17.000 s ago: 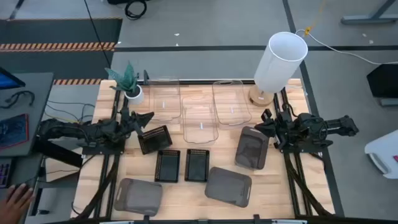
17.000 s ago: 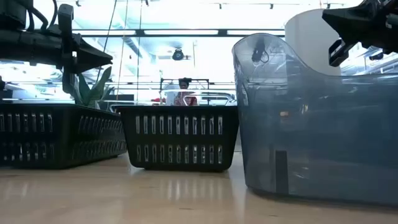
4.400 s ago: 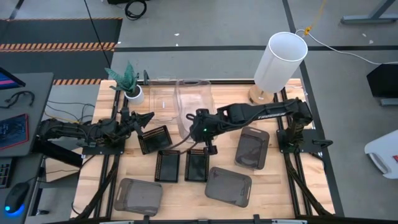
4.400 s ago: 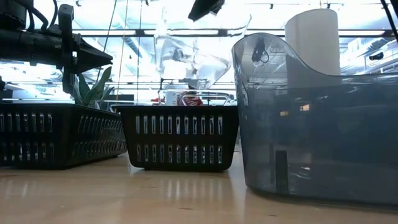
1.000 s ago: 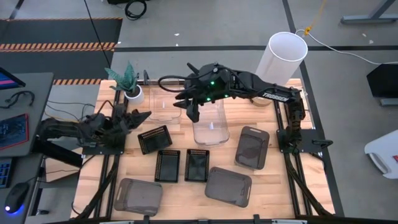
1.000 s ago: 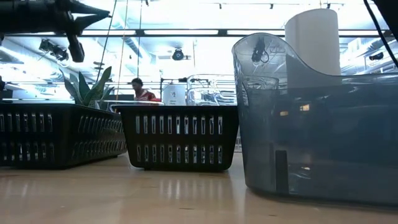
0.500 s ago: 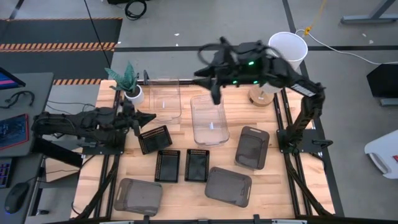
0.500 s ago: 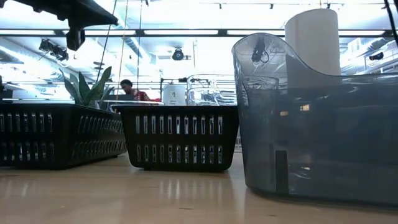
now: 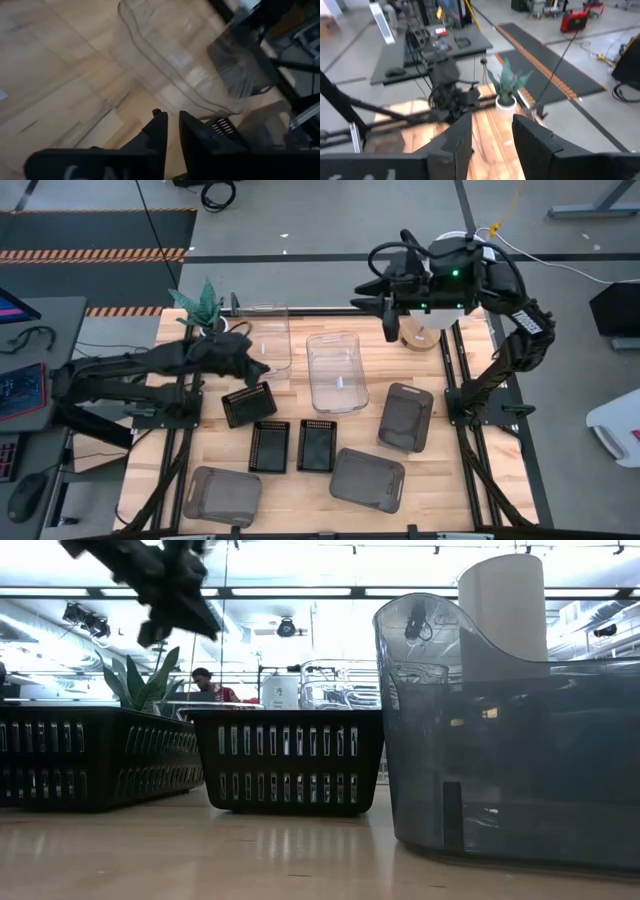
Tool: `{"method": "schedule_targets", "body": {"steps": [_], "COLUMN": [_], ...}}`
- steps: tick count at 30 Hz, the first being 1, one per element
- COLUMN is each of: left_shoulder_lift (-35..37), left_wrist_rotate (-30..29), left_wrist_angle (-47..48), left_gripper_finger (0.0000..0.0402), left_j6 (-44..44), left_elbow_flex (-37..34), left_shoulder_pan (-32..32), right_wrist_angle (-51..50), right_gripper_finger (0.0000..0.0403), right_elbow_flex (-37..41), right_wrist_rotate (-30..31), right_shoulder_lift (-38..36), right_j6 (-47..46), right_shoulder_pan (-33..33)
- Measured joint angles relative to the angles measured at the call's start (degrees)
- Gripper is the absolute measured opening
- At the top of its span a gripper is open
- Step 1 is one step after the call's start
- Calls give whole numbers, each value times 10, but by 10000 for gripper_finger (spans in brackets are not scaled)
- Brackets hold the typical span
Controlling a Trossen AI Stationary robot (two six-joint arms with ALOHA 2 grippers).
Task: Stack baskets by color
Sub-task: Stack the left transparent bin on the transparent bins
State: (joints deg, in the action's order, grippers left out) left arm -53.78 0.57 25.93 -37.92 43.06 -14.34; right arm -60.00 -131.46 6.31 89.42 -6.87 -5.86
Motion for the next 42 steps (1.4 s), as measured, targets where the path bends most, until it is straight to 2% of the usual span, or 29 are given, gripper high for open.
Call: {"method": "schedule_targets", "body": {"steps": [4, 7, 13, 18, 22, 28, 34, 42], "left_shoulder_lift": [-68, -116, -215, -295, -342, -385, -413, -451], "left_wrist_rotate": [67, 91, 93, 87, 78, 44, -43, -48], "left_wrist_angle": [13, 38, 134, 226, 278, 291, 280, 278], "left_gripper_finger": [83, 115, 186, 221, 226, 212, 200, 176], "left_j6": [52, 97, 209, 312, 384, 457, 466, 461], "left_elbow_flex": [26, 60, 154, 225, 260, 260, 259, 259], "left_shoulder_pan": [-51, -70, -84, -90, -89, -68, -44, -41], "right_wrist_angle": [-48, -71, -90, -96, -96, -97, -109, -108], "right_gripper_finger": [146, 146, 146, 146, 145, 145, 145, 145], "right_elbow_flex": [0, 1, 1, 1, 1, 1, 1, 1], "right_wrist_rotate": [1, 1, 0, 1, 1, 1, 1, 1], "right_shoulder_lift": [0, 1, 5, 6, 6, 6, 6, 6], "right_j6": [0, -2, 6, 19, 25, 24, 15, 11], "right_shoulder_pan": [9, 17, 36, 47, 50, 50, 61, 77]}}
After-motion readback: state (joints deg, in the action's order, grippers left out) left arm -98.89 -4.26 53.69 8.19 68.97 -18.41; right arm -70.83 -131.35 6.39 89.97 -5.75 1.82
